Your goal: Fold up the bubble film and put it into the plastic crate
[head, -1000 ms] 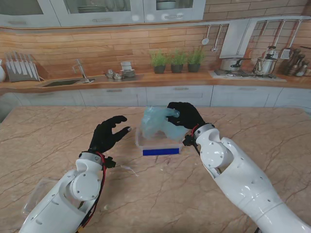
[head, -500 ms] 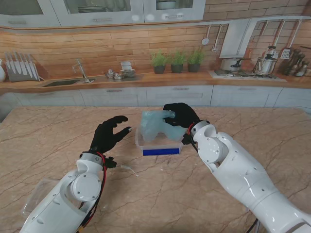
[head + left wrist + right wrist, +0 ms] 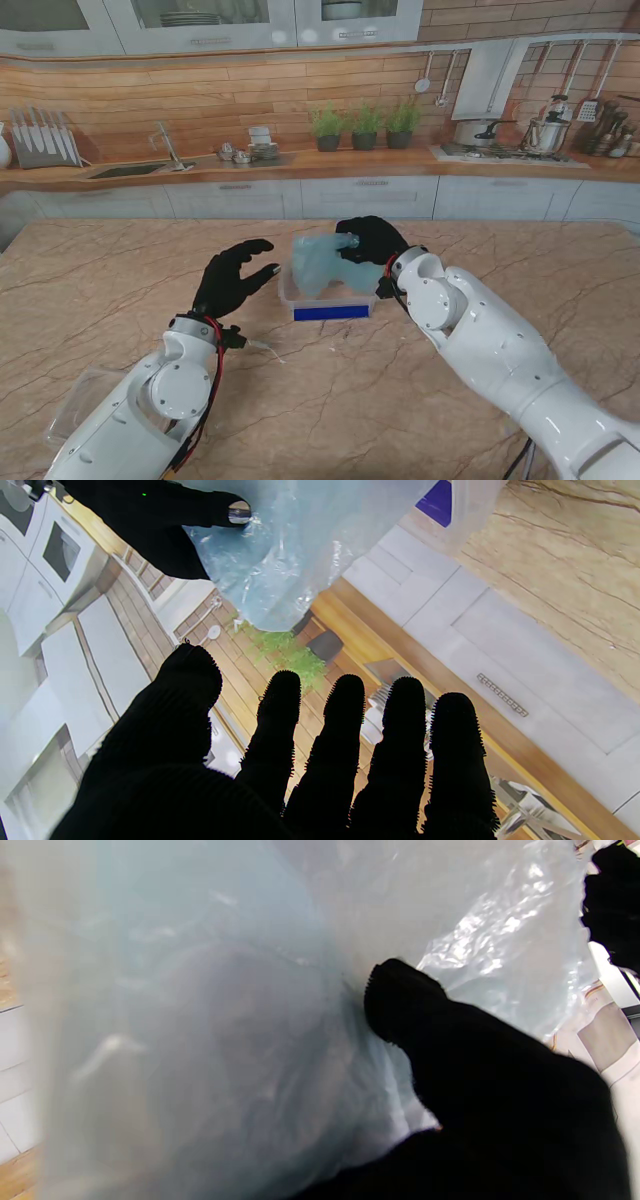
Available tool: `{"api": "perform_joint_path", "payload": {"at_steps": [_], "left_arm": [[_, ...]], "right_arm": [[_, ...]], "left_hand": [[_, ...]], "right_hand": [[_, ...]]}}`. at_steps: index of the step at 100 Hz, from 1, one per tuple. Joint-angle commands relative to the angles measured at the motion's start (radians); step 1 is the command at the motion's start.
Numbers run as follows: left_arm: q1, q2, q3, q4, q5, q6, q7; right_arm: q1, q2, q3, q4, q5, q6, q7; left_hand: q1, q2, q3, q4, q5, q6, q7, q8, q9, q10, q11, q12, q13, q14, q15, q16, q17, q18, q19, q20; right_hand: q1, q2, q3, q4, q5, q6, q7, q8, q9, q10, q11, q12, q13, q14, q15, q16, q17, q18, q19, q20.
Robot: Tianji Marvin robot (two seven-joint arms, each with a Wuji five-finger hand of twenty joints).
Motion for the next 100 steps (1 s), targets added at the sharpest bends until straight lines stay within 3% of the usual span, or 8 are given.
{"api": "perform_joint_path", "payload": {"at_steps": [1,54,100], "left_arm": [[0.011,-0.006,0.006,-0.015,-0.004,-0.001,-0.007],[-0.023,-0.021,0.05,0.013,-0.035,-0.001,0.011],[-0.083,-0.037,0.119,0.046,-0.095,-0.013,-0.009]], "right_arm": [[0.013,-0.007,-0.009,0.006,0.002,-0.004,0.014],[0.101,-0.013,-0.092,0.089,0.094,0.007,0.155],[0.185,-0.057,-0.196,0.241,0.168,0.002,0.197]], "left_hand": [[0.026,0.037,-0.015,0.03,-0.004,-0.02,0.006,0.007,-0.013,-0.018,0.017,0.011,-0.01,-0.028,0.01,0.001,0.002,-0.002,0.031,0.02],[0.02,0.038,0.008,0.031,-0.032,-0.025,0.018,0.012,-0.062,-0.033,0.016,0.014,-0.043,-0.051,0.0,0.002,-0.007,-0.021,0.036,0.033],[0.018,0.04,0.031,0.033,-0.041,-0.025,0.036,0.016,-0.076,-0.035,0.031,0.016,-0.053,-0.063,-0.001,-0.001,-0.012,-0.054,0.0,0.02]], "right_hand": [[0.006,0.025,-0.007,0.014,-0.004,-0.037,0.035,-0.001,0.011,0.005,0.032,-0.007,0.026,-0.011,0.038,0.011,0.009,-0.049,0.021,-0.01],[0.012,0.016,0.002,0.009,0.004,-0.031,0.031,-0.003,0.007,0.021,0.032,-0.001,0.016,0.008,0.051,0.02,-0.007,-0.036,0.022,-0.003],[0.012,0.016,0.004,0.003,0.005,-0.04,0.028,0.006,0.002,0.024,0.029,0.008,0.008,0.01,0.057,0.027,-0.018,-0.034,0.018,0.004]]}}
